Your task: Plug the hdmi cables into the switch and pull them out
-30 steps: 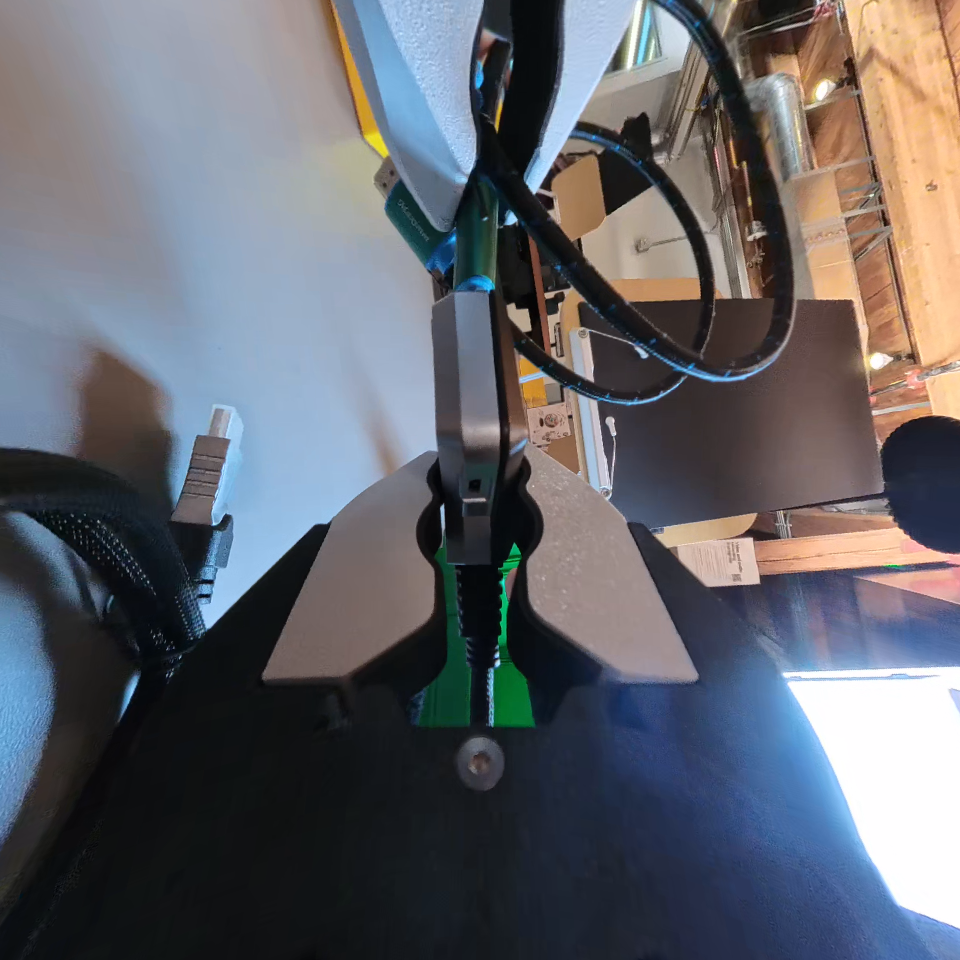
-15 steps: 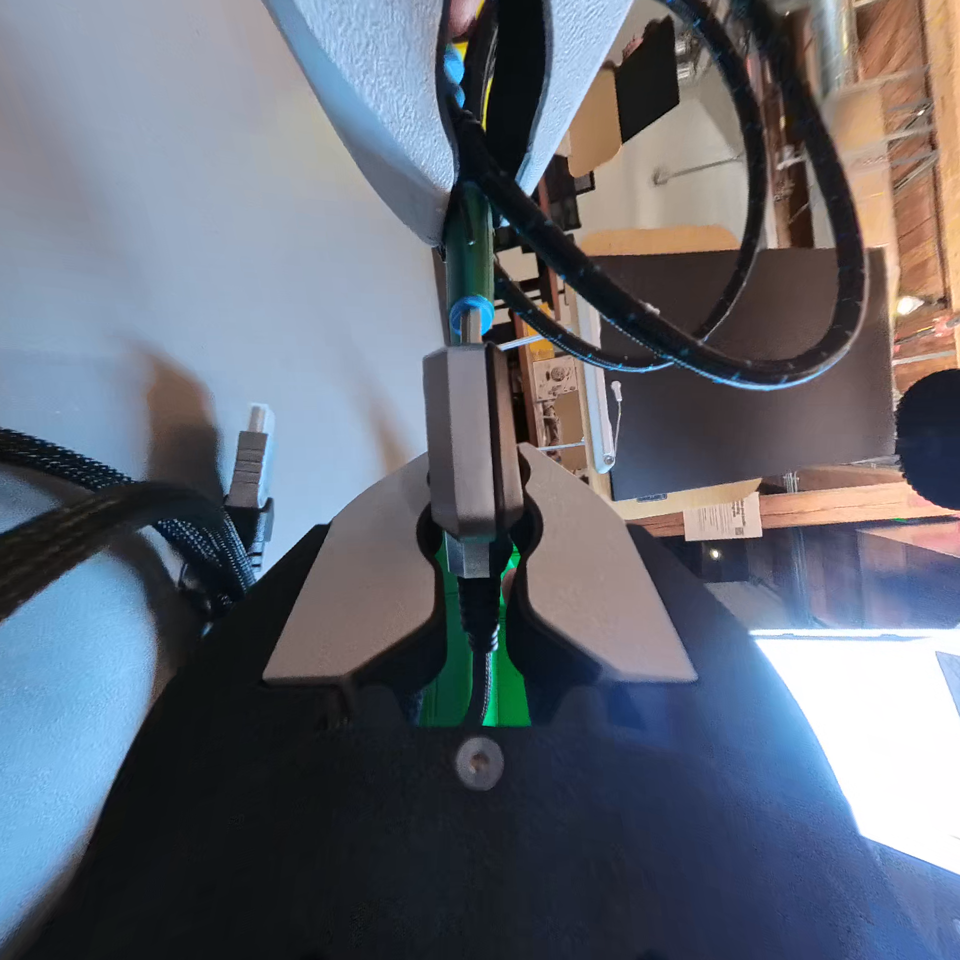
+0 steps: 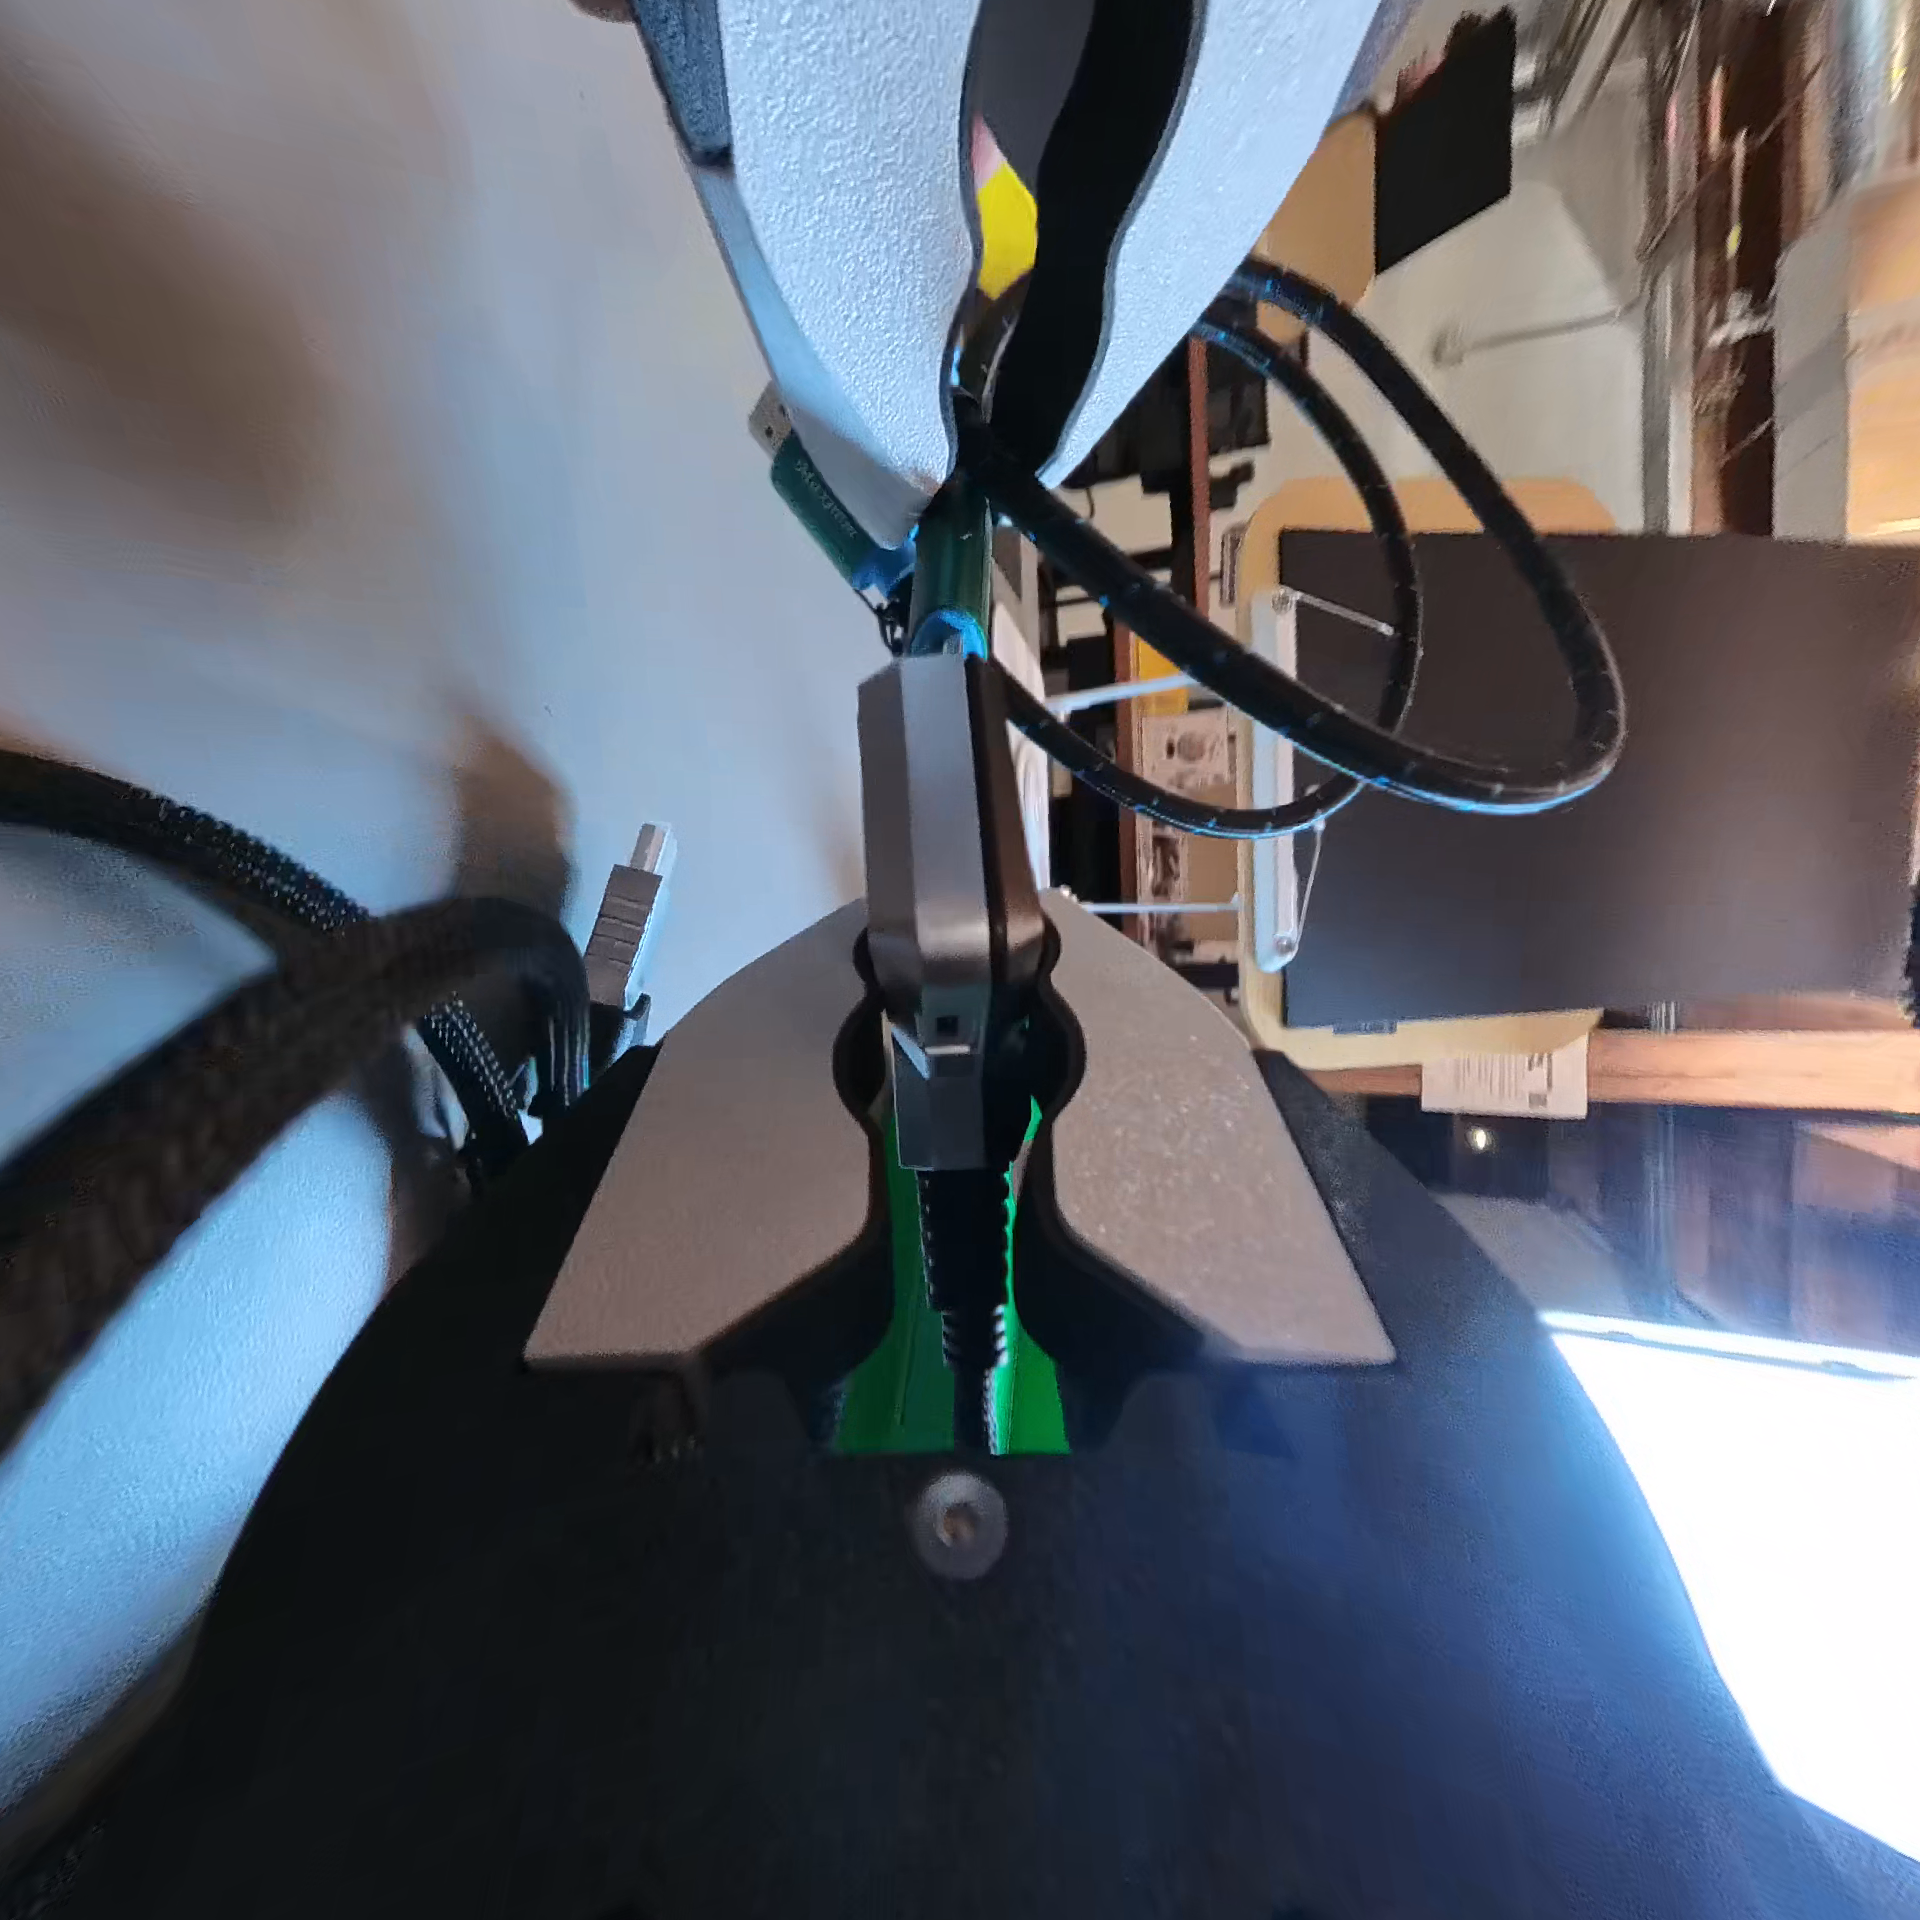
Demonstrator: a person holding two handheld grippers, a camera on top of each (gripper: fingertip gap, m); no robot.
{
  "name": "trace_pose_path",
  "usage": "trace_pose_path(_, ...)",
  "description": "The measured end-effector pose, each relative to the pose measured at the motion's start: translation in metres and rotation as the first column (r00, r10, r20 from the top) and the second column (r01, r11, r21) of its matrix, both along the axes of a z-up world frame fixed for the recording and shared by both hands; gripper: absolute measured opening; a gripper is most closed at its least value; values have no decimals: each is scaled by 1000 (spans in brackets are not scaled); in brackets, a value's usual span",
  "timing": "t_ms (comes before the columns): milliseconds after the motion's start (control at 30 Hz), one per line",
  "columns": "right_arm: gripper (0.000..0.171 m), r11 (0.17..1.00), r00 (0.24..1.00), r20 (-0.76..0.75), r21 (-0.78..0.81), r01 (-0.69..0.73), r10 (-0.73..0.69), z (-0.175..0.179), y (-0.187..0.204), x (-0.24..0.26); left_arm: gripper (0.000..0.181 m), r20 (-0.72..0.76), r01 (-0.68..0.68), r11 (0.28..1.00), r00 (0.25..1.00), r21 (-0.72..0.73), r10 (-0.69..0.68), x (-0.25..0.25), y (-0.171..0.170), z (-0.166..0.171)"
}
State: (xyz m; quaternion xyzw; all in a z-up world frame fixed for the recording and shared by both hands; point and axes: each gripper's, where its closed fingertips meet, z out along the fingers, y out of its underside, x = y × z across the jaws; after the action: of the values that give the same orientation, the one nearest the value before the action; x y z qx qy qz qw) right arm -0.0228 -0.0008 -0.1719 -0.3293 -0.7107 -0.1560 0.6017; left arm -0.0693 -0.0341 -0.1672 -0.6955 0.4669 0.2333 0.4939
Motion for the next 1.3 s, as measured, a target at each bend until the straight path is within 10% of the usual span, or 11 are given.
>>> trace_pose_path(767,22,940,938,204,-139,311,-280,-29,23,2,13,252,-36,946,960,-323,123,-1,1,-23)
trace_pose_path(1300,22,940,1000,1,-341,-25,27,-18,1,-8,13,426,167,895,904,-413,28,7,-12,-25)
